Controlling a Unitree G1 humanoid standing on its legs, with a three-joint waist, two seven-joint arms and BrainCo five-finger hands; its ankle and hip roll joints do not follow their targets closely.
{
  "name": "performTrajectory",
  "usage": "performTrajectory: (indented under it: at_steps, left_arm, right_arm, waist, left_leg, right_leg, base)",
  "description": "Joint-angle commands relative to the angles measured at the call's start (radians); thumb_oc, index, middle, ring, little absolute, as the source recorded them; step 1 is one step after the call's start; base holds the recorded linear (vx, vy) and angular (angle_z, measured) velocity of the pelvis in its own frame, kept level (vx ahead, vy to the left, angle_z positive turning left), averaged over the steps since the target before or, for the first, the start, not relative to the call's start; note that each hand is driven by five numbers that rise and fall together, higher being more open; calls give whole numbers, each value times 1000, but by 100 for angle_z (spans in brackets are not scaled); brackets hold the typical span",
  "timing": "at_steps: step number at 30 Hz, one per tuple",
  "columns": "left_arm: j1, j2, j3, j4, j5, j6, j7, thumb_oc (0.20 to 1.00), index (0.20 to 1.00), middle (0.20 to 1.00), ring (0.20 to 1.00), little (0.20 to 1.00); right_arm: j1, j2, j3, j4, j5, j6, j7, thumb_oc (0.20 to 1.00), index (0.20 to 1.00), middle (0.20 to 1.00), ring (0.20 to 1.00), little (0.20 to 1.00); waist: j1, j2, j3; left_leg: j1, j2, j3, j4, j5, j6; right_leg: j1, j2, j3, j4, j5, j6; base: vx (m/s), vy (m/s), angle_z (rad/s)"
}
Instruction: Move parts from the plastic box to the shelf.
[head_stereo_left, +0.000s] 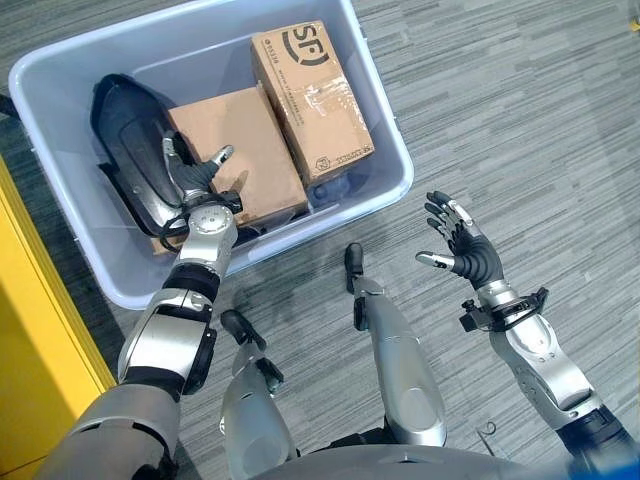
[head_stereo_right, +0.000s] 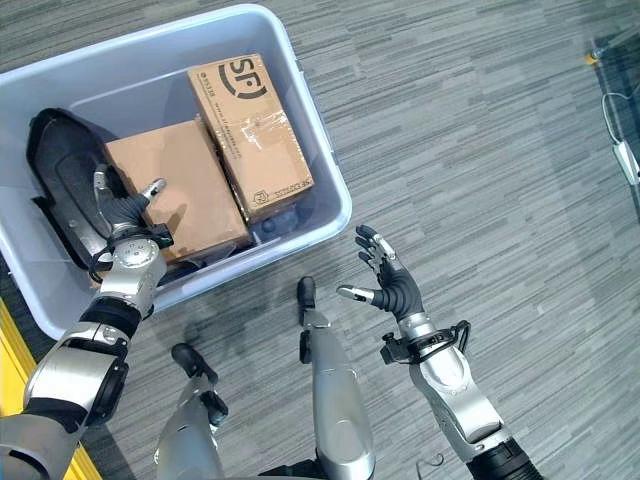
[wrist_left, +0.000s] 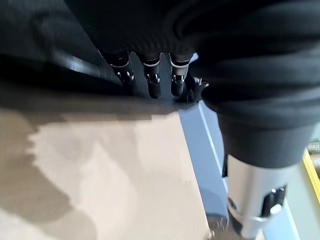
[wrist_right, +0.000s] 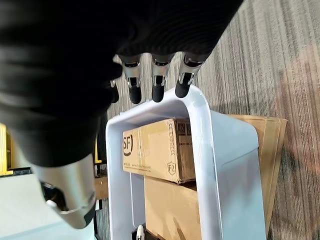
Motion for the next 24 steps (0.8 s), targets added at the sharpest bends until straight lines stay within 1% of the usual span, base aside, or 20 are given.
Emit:
performTrajectory:
  at_steps: [1,2,4,5,9,12,13,14,15,16,18,19,20,21,22,23,24]
  left_arm:
    - [-18,47,-10,59,9,42,-92,1000,1000,1000,1000,1000]
    - [-28,41,-10,75,-10,50,-119,1000,1000,1000,1000,1000]
    - [-34,37,-15,89,-7,59,-132,1000,1000,1000,1000,1000]
    - [-39,30,-23,117,-1,82,-166,1000,1000,1000,1000,1000]
    - [-35,13,-30,123,5,95,-190,1000,1000,1000,1000,1000]
    - [-12,-25,-46,109,29,94,-194,1000,1000,1000,1000,1000]
    - [-11,-25,-46,108,30,94,-193,1000,1000,1000,1000,1000]
    - [6,-48,-58,96,48,93,-193,1000,1000,1000,1000,1000]
    - [6,-48,-58,96,48,93,-193,1000,1000,1000,1000,1000]
    - [33,-83,-75,71,58,86,-197,1000,1000,1000,1000,1000]
    - [46,-98,-90,53,78,84,-195,1000,1000,1000,1000,1000]
    - [66,-114,-114,26,108,83,-197,1000,1000,1000,1000,1000]
    - [112,-152,-172,-38,174,81,-204,1000,1000,1000,1000,1000]
    - [134,-164,-201,-64,214,80,-214,1000,1000,1000,1000,1000]
    - [135,-164,-201,-65,215,81,-214,1000,1000,1000,1000,1000]
    - [166,-173,-249,-113,267,81,-232,1000,1000,1000,1000,1000]
    - [167,-173,-250,-114,268,82,-232,1000,1000,1000,1000,1000]
  right_arm:
    - [41,3,-12,-59,38,-45,24,1000,1000,1000,1000,1000]
    - [50,5,-15,-63,45,-43,32,1000,1000,1000,1000,1000]
    - [54,3,-15,-63,46,-40,36,1000,1000,1000,1000,1000]
    - [59,3,-19,-63,53,-34,41,1000,1000,1000,1000,1000]
    - [66,7,-26,-67,62,-30,47,1000,1000,1000,1000,1000]
    - [68,11,-28,-73,69,-28,51,1000,1000,1000,1000,1000]
    - [69,10,-29,-73,69,-28,51,1000,1000,1000,1000,1000]
    - [69,7,-30,-73,67,-23,53,1000,1000,1000,1000,1000]
    - [69,7,-30,-74,67,-23,53,1000,1000,1000,1000,1000]
    - [64,7,-30,-74,66,-22,52,1000,1000,1000,1000,1000]
    - [63,6,-33,-77,64,-21,52,1000,1000,1000,1000,1000]
    - [61,6,-33,-76,63,-21,52,1000,1000,1000,1000,1000]
    - [51,4,-39,-79,53,-19,49,1000,1000,1000,1000,1000]
    - [44,3,-42,-79,50,-20,47,1000,1000,1000,1000,1000]
    - [44,3,-42,-79,50,-20,47,1000,1000,1000,1000,1000]
    - [38,2,-50,-76,42,-21,42,1000,1000,1000,1000,1000]
    - [39,3,-50,-76,42,-22,42,1000,1000,1000,1000,1000]
  waist:
    - [-14,-20,-46]
    - [-21,-22,-49]
    - [-24,-24,-52]
    - [-32,-28,-57]
    - [-40,-28,-61]
    - [-42,-24,-62]
    - [-42,-23,-62]
    - [-41,-20,-63]
    - [-41,-20,-63]
    - [-37,-16,-60]
    - [-33,-13,-58]
    - [-29,-9,-55]
    - [-16,5,-47]
    - [-11,11,-43]
    - [-10,11,-43]
    - [-2,19,-37]
    - [-1,19,-37]
  left_leg:
    - [-40,92,-74,131,-36,-80]
    - [-40,93,-70,133,-38,-81]
    - [-39,94,-66,134,-39,-82]
    - [-37,97,-59,138,-42,-83]
    - [-34,101,-53,142,-46,-84]
    - [-27,101,-48,145,-49,-85]
    - [-27,101,-48,145,-49,-85]
    - [-25,101,-48,148,-50,-84]
    - [-25,101,-48,148,-50,-84]
    - [-22,99,-49,147,-51,-82]
    - [-20,98,-49,147,-51,-82]
    - [-19,97,-51,148,-51,-80]
    - [-17,90,-54,146,-50,-77]
    - [-16,88,-56,144,-50,-76]
    - [-15,88,-56,144,-50,-76]
    - [-13,83,-59,142,-49,-73]
    - [-13,83,-59,141,-49,-73]
  right_leg:
    - [-6,-58,74,-16,51,125]
    - [-9,-53,79,-16,52,126]
    - [-12,-50,83,-17,52,127]
    - [-16,-45,89,-18,55,128]
    - [-20,-41,96,-19,56,129]
    - [-17,-38,102,-20,56,127]
    - [-17,-37,102,-20,56,127]
    - [-13,-37,103,-22,56,125]
    - [-13,-37,103,-22,56,125]
    - [-9,-37,103,-21,54,123]
    - [-5,-38,103,-22,53,123]
    - [-1,-39,103,-22,51,122]
    - [9,-43,102,-23,50,121]
    - [13,-46,102,-23,50,120]
    - [13,-46,102,-23,50,120]
    - [21,-49,99,-25,49,119]
    - [21,-49,99,-26,49,119]
  base:
    - [13,19,-14]
    - [11,17,-15]
    - [11,17,-12]
    - [8,9,-9]
    - [15,4,-8]
    - [19,-2,-5]
    - [0,0,0]
    - [0,0,0]
    - [0,0,0]
    - [0,0,0]
    - [0,0,0]
    - [0,0,0]
    - [0,0,0]
    - [0,0,0]
    - [3,7,3]
    - [-1,1,3]
    - [-3,9,5]
